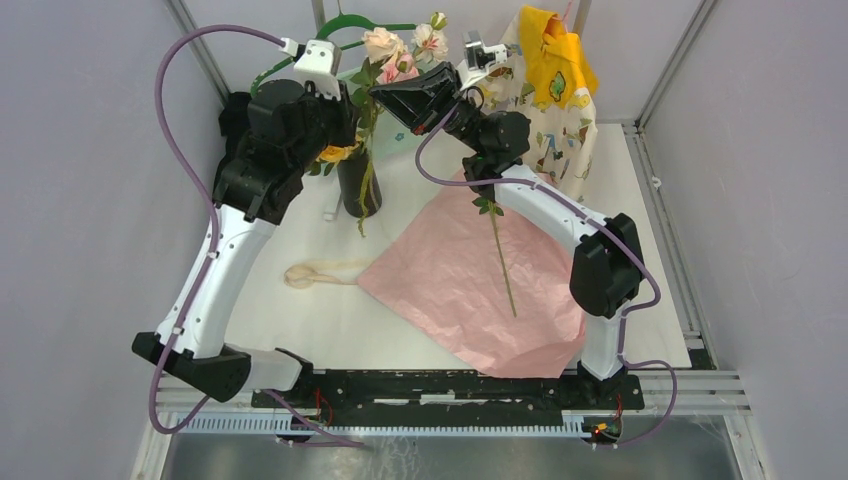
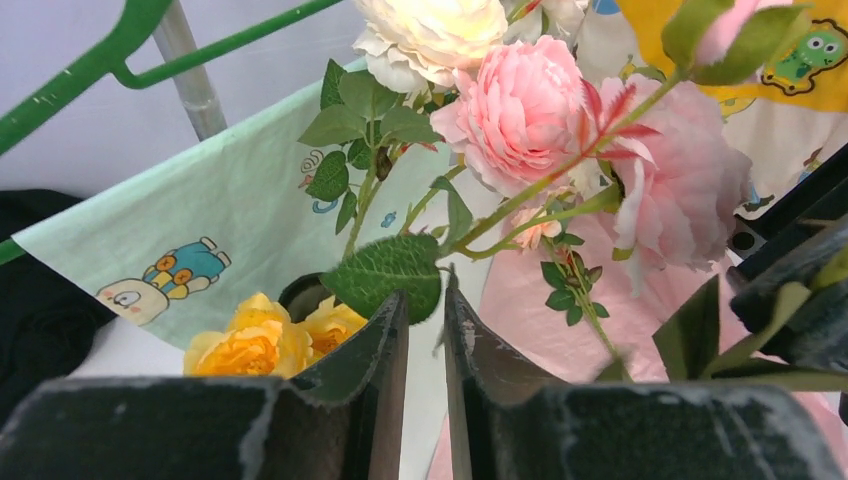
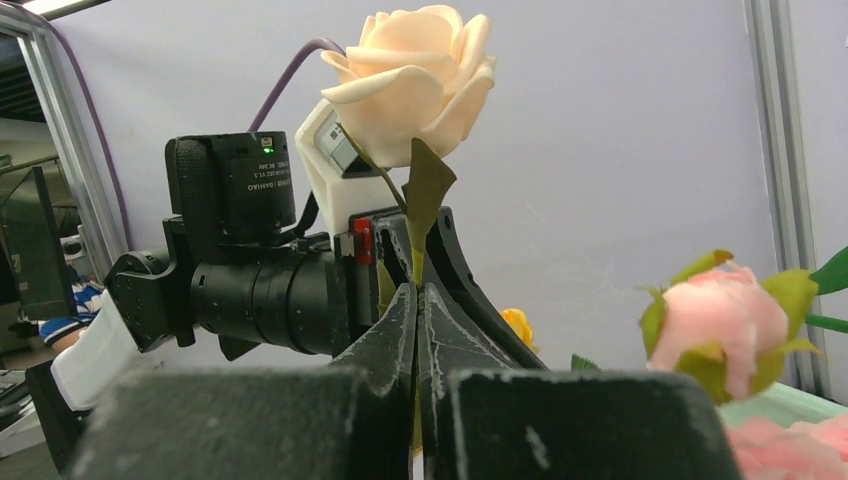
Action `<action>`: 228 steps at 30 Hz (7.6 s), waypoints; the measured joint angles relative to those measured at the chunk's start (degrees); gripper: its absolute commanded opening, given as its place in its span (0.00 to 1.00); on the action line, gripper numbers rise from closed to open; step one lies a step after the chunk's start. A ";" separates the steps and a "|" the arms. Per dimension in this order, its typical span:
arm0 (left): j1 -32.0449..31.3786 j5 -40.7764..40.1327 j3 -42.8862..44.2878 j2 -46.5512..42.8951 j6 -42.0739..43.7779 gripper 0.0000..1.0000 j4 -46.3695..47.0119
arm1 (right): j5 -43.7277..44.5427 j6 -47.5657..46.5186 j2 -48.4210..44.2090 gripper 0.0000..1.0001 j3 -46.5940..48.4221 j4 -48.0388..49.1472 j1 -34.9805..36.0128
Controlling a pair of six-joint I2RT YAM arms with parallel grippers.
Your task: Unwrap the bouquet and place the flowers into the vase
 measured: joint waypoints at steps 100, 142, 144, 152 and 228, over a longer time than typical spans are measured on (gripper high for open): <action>-0.22 -4.63 -0.79 9.81 19.21 0.02 22.97 | 2.56 0.00 9.22 0.01 13.75 0.61 -1.66; 0.15 3.63 0.68 7.93 14.64 0.02 24.28 | 1.62 -3.04 8.39 0.00 17.57 -0.59 0.02; 0.15 3.61 1.75 7.98 14.43 0.03 22.14 | 1.62 -3.04 8.39 0.00 17.59 -0.57 0.04; 0.15 2.38 5.11 7.74 13.29 0.03 14.45 | 1.51 -2.73 8.39 0.00 17.79 -0.50 0.55; 9.66 -4.37 -11.74 8.35 -2.64 0.76 13.35 | 7.48 -24.92 9.70 0.00 11.58 -18.99 2.14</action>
